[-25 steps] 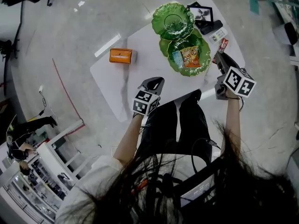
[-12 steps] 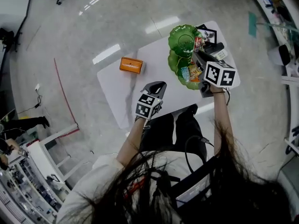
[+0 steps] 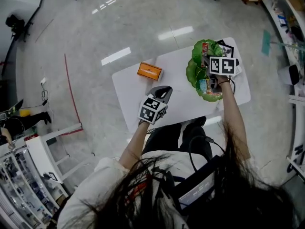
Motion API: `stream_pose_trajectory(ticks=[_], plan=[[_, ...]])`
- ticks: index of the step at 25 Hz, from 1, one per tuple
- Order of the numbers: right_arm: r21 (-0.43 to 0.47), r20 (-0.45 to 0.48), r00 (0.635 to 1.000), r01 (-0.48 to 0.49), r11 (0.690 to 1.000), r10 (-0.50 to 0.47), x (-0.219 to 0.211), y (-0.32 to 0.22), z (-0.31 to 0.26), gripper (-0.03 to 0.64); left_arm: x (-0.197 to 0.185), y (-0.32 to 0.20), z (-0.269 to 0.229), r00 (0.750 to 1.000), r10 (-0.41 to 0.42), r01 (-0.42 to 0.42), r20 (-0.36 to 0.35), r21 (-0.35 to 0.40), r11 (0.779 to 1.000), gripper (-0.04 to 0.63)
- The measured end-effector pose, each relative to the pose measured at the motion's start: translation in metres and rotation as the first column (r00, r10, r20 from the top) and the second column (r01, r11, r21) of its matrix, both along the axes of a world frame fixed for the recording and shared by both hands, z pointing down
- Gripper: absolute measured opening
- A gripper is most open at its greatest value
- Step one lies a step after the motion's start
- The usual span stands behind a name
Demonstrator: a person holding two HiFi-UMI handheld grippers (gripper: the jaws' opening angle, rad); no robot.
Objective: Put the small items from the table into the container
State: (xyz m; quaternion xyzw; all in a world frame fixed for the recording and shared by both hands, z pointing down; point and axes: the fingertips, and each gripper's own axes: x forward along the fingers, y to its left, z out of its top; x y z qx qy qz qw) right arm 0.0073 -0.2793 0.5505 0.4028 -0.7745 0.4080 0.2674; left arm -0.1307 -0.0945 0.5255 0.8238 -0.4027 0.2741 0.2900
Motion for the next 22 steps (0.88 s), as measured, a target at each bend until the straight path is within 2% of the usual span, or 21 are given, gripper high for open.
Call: stream_pose_trajectory(ticks=[6, 11, 17, 22], plan=[[-0.061, -0.112, 0.994, 0.007, 0.998, -0.014, 0.005, -0.004, 0.029, 0.12, -0.018, 0.008, -0.005, 0.998, -0.057, 0.057, -0.038, -0.017, 0.998, 0.011], [-0.071, -0.108, 0.994, -0.039, 0.997, 0.032, 0.01, -0.006, 0.033, 0.123, -0.022, 0.005, -0.019, 0.994, -0.079, 0.079, -0.072, -0.002, 0.997, 0.011], [-0.024, -0.112, 0.993, -0.042, 0.999, 0.039, 0.013, -0.009, 0.016, 0.158, -0.018, -0.002, -0.029, 0.995, -0.051, 0.053, -0.081, 0.015, 0.999, 0.011], [0.075, -0.047, 0.996, -0.075, 0.994, 0.079, 0.011, -0.004, -0.027, 0.158, -0.013, -0.002, -0.042, 0.993, -0.031, 0.034, -0.116, 0.027, 0.999, 0.011]])
